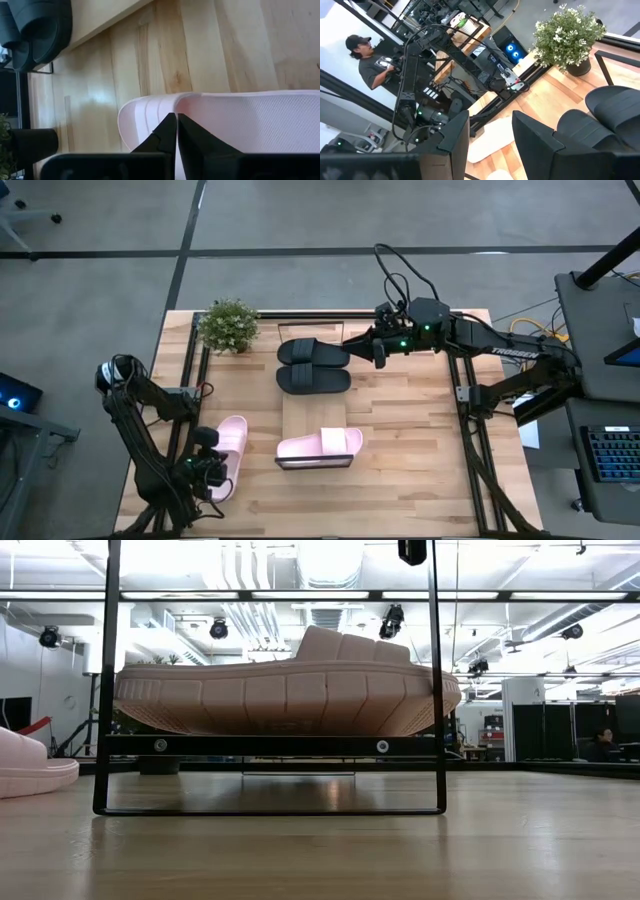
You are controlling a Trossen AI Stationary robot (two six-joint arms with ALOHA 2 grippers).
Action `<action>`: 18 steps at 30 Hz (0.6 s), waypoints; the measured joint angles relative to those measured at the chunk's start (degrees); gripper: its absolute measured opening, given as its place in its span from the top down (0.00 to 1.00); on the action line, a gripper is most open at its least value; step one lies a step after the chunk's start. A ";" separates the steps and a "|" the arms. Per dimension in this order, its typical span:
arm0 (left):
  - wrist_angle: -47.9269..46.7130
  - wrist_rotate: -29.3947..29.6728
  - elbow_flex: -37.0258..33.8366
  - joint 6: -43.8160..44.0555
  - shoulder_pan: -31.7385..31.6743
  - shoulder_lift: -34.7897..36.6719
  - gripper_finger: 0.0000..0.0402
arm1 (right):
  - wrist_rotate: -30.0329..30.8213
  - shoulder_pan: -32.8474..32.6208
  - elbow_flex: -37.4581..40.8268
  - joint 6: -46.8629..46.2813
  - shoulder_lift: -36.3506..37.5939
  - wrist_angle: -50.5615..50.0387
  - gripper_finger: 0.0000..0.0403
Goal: Pick and place slides into the shelf
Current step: Put the pink slide on the shelf
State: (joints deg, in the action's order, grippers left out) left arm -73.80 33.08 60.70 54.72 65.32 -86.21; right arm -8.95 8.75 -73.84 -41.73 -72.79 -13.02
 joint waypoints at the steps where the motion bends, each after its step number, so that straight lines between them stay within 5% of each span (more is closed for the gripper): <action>1: -0.03 -0.07 -0.10 0.21 0.00 0.23 1.00 | -0.01 0.00 0.00 0.26 0.00 0.00 0.65; 7: 0.19 -1.31 -0.21 0.43 0.00 0.24 0.98 | 0.00 0.00 0.00 1.45 -0.02 0.02 0.65; 18: 0.00 -1.55 -2.72 1.90 -0.07 0.11 0.74 | 0.00 0.00 0.00 1.94 -0.02 0.02 0.65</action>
State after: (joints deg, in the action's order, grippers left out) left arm -73.80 31.53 57.98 56.62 65.25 -86.10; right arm -8.95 8.75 -73.84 -39.79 -72.82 -12.99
